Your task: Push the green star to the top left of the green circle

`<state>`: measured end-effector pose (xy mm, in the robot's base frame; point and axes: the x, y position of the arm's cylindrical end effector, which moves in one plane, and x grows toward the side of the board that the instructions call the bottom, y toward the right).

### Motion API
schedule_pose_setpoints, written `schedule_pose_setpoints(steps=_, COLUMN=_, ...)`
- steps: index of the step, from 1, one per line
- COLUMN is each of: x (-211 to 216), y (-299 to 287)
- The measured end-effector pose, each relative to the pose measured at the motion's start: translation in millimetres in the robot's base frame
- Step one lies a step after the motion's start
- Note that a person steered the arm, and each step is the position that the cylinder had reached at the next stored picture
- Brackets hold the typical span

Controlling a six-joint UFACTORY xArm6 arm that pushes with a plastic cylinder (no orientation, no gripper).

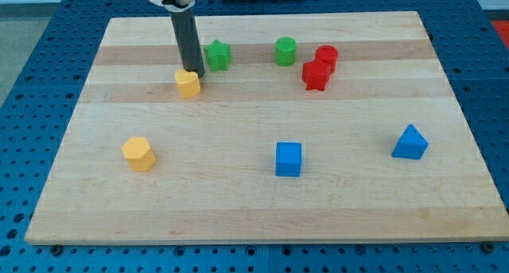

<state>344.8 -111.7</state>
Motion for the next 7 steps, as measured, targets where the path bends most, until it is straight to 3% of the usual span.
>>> schedule_pose_setpoints(steps=1, x=-5.1, y=70.8)
schedule_pose_setpoints(steps=5, x=-39.5, y=-14.8)
schedule_pose_setpoints(steps=6, x=-65.3, y=-15.9)
schedule_pose_setpoints(steps=7, x=-95.4, y=39.7)
